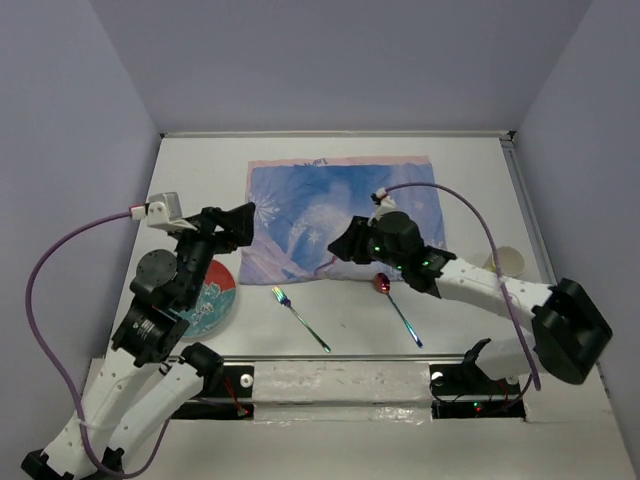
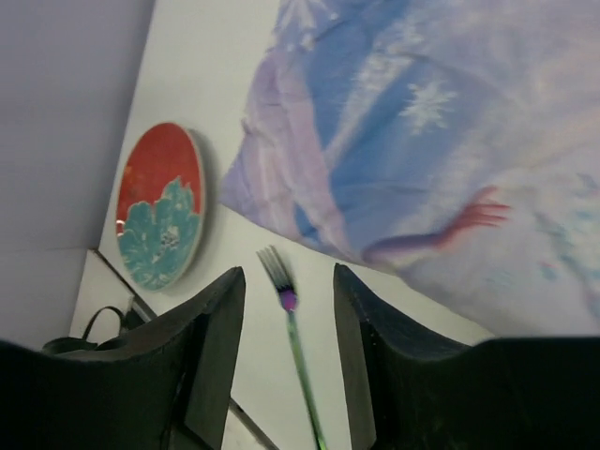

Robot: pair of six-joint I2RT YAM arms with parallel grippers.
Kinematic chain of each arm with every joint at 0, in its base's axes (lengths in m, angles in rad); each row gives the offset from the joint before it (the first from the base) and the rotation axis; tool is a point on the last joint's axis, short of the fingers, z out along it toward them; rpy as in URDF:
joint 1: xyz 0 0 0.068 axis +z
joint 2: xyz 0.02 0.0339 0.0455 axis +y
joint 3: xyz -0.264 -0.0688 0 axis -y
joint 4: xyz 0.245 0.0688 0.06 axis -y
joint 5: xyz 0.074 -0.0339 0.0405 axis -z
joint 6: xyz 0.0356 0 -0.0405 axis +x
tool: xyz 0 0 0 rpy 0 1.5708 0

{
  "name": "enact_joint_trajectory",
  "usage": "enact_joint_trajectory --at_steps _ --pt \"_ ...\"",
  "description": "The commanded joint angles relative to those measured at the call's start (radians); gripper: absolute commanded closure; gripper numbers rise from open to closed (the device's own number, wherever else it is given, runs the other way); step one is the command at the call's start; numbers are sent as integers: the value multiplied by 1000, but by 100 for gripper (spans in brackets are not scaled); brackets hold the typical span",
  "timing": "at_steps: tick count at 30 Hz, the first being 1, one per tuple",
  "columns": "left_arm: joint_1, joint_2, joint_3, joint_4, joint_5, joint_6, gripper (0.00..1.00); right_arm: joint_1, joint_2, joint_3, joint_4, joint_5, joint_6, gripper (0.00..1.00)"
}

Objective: Set the dinner table for one person

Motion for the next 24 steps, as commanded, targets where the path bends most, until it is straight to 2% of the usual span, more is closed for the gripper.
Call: enact_joint_trajectory --at_steps 1,4,11,19,24 --pt "-2 -72 12 19 -85 102 1 183 190 154 194 116 92 47" --pt "-2 -101 -12 24 -124 130 1 255 337 217 302 105 153 46" --pt "-2 -122 0 16 -90 183 1 406 637 459 331 102 241 47" --pt "1 -204 -65 41 -109 205 1 415 824 539 362 61 359 48" --pt "1 -221 -71 41 -101 209 1 426 922 625 365 -50 384 49"
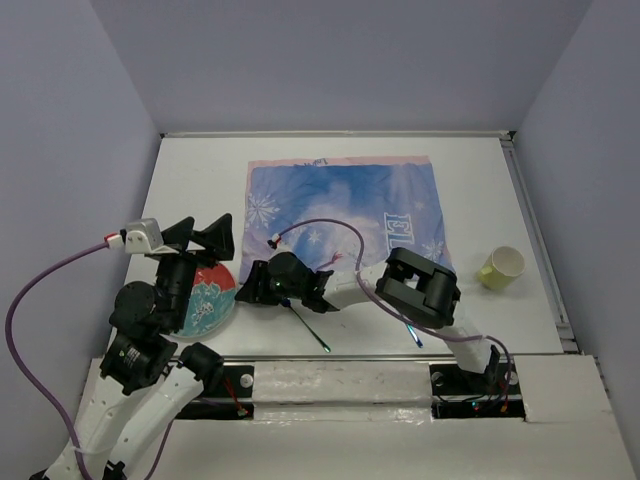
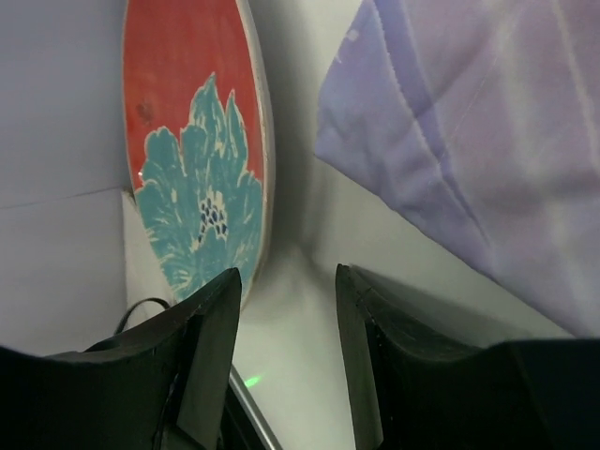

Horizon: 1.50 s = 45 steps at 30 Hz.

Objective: Set the dinner table for one person

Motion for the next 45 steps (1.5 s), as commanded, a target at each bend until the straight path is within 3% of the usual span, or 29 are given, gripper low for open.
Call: enact_joint_trajectory --at_steps 1,7,8,13,18,22,24,26,32,38,45 --pt "1 -12 -11 42 -2 29 1 6 70 108 62 -78 42 51" --pt "2 16 -7 34 25 23 1 17 157 200 30 -75 68 58" --pt "4 19 -6 33 29 23 1 17 175 207 32 -67 89 69" --pt "13 27 -6 39 50 26 1 17 209 249 45 -72 123 100" --pt "27 34 3 28 19 34 1 26 59 104 87 41 -5 100" --pt "86 65 48 -56 -153 23 1 4 -194 -13 73 154 -132 100" --pt "119 54 46 -52 -151 11 1 -25 -288 -62 76 160 -170 100" --pt "180 22 26 -29 -122 2 1 -95 -422 -139 81 119 -169 100" --pt "199 22 5 8 -48 2 1 -380 -696 -333 95 -61 -113 100" --pt "200 100 8 11 76 0 1 -676 -742 -389 42 -221 -115 100" --pt "199 120 3 13 91 0 1 -836 -584 -314 39 -403 -100 100"
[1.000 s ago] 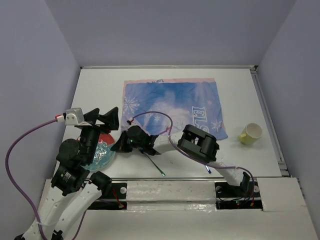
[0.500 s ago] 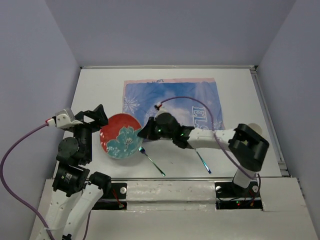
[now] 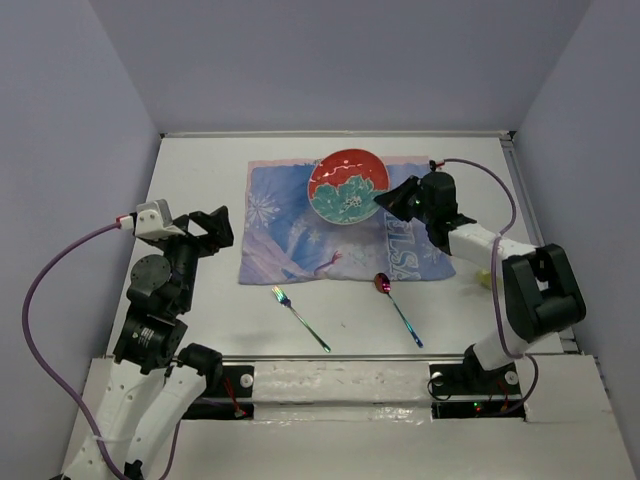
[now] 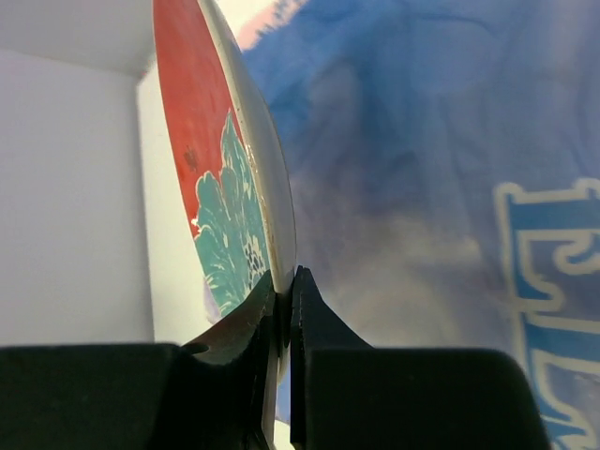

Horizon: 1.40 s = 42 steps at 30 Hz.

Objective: Set the dinner table for one person

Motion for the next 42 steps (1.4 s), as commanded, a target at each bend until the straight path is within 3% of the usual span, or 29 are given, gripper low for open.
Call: enact_joint_trajectory --at_steps 1,7,19,22,30,36,39,42 --pt "6 0 -2 51 35 3 1 -40 67 90 157 -253 49 100" --pt "6 11 -2 58 56 5 1 -49 153 120 207 -360 49 100" --pt "6 11 -4 59 63 2 1 -49 178 30 212 -295 53 100" --pt "8 14 -4 61 66 2 1 -49 196 30 185 -298 35 91" --pt "8 8 -6 61 72 -1 1 -49 192 30 67 -270 -54 50" --pt "9 -9 -4 61 73 0 1 -49 72 33 -125 -96 -198 25" --pt "8 -21 -4 61 78 -6 1 -49 -46 45 -241 33 -284 23" --pt "8 -41 -10 70 138 -17 1 -80 -222 25 -366 206 -356 28"
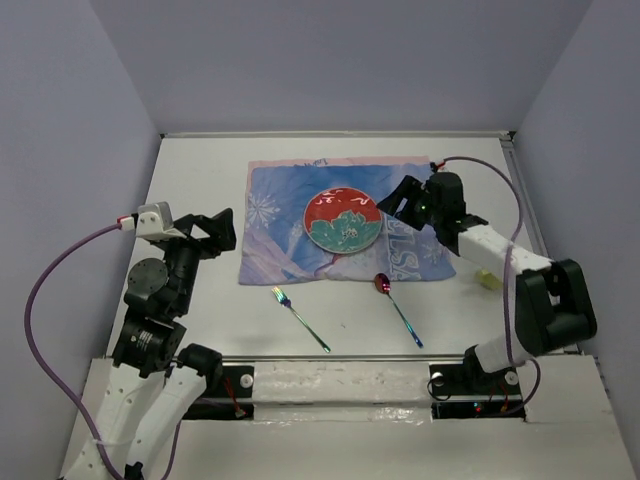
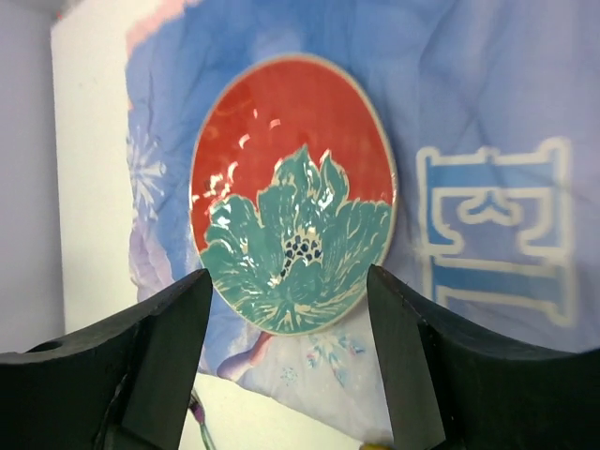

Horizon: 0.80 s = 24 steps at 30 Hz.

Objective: Set the dinner table for one person

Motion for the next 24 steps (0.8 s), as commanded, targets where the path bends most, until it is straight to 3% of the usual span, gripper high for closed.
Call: enact_joint_trajectory --at_steps 1,3,5,9,18,24 --pt "3 -35 -13 83 106 -13 1 -45 -270 -11 -180 309 -161 30" --pt "3 -50 -20 85 148 -19 1 -99 -416 -36 -229 388 -201 34" --pt "5 -52 -24 112 216 -27 1 -108 -496 -60 -330 573 -221 38" --pt "-39 -34 -34 114 352 -33 1 -152 -665 -117 -489 835 -235 39" --pt "-223 -95 -20 94 321 10 1 -206 -680 -136 -631 1014 -159 41" --pt "-296 -136 -22 94 324 7 1 -272 -555 -131 -632 882 -149 41"
